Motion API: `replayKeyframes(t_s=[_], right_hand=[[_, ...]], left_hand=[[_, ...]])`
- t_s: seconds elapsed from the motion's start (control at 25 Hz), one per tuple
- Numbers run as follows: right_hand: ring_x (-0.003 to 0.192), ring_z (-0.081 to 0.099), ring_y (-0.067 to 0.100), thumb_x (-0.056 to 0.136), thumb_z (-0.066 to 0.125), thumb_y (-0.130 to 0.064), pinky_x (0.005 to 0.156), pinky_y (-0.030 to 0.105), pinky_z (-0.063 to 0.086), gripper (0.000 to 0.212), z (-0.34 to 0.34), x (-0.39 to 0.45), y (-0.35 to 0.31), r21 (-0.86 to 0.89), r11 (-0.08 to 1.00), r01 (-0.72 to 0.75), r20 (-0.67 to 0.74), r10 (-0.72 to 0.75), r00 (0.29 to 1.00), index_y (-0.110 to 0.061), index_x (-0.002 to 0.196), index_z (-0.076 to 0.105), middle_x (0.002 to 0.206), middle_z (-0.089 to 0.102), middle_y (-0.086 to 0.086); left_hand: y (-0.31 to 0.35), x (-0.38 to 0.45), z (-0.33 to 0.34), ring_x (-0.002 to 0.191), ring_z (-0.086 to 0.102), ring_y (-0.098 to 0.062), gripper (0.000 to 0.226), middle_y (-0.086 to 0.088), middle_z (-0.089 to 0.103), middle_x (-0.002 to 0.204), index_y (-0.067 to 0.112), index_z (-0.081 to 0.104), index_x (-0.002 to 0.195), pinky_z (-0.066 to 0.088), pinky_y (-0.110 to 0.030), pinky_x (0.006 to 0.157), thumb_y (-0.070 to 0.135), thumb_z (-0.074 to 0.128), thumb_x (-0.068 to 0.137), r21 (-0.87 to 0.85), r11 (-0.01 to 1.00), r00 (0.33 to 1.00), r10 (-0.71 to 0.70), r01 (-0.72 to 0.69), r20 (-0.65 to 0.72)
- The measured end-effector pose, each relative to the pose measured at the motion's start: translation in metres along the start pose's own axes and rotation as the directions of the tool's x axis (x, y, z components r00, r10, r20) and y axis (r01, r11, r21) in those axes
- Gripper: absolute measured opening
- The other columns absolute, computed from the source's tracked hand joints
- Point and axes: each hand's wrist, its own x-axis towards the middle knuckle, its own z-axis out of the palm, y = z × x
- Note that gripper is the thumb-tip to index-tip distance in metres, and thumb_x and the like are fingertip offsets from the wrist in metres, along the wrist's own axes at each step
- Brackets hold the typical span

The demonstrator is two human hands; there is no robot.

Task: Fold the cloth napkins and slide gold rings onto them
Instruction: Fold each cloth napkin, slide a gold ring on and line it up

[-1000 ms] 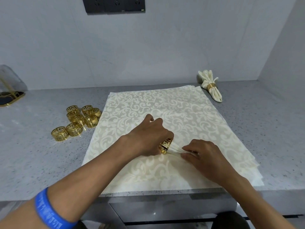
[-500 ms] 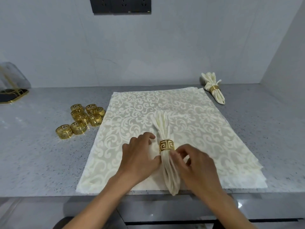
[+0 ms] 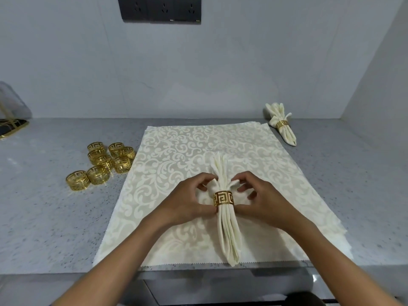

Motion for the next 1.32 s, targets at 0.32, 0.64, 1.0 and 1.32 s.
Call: replayKeyframes(t_s=[0.32, 0.64, 1.0, 1.32], right_hand=[[0.087, 0.063, 0.006, 0.076, 0.081, -0.029, 0.075, 0.021, 0.047, 0.02, 0.012, -0.013, 0.008, 0.037, 0.997, 0.069, -0.204, -0.06, 0.977, -0.028, 0.088, 0.066, 0.087, 0.066, -0.018], [0.077, 0.065, 0.015, 0.074, 0.085, -0.02, 0.071, 0.036, 0.052, 0.02, 0.011, -0.018, 0.005, 0.105, 0.993, 0.058, -0.166, -0.04, 0.985, -0.017, 0.07, 0.066, 0.08, 0.067, -0.005], [0.099, 0.062, 0.009, 0.094, 0.054, -0.004, 0.085, 0.03, 0.052, 0.045, -0.029, 0.054, -0.012, -0.157, 0.985, 0.074, -0.091, -0.089, 0.992, -0.034, 0.127, 0.055, 0.117, 0.064, -0.011], [0.098, 0.063, 0.012, 0.093, 0.063, -0.02, 0.084, 0.035, 0.052, 0.026, -0.032, 0.047, -0.002, -0.412, 0.911, 0.022, -0.176, -0.104, 0.979, -0.031, 0.116, 0.061, 0.11, 0.068, -0.011]], left_hand=[[-0.003, -0.01, 0.025, 0.094, 0.06, 0.002, 0.029, 0.018, 0.066, 0.095, 0.033, 0.07, 0.095, 0.041, -0.009, 0.078, 0.027, 0.085, 0.071, 0.006, 0.999, 0.959, 0.04, -0.041, -0.281], [0.008, -0.017, 0.044, 0.082, 0.067, 0.004, 0.014, 0.019, 0.073, 0.086, 0.026, 0.079, 0.091, 0.056, -0.021, 0.078, 0.016, 0.079, 0.081, -0.115, 0.993, 0.931, -0.032, -0.011, -0.363], [0.02, 0.036, -0.01, 0.096, 0.062, -0.005, 0.034, 0.012, 0.066, 0.107, 0.035, 0.057, 0.121, 0.053, -0.032, 0.086, 0.019, 0.063, 0.092, 0.173, 0.985, 0.963, 0.061, -0.015, -0.263], [0.002, 0.041, -0.017, 0.084, 0.065, -0.003, 0.005, 0.013, 0.071, 0.089, 0.024, 0.075, 0.091, 0.053, -0.032, 0.08, 0.023, 0.074, 0.086, 0.332, 0.939, 0.943, 0.19, -0.093, -0.272]])
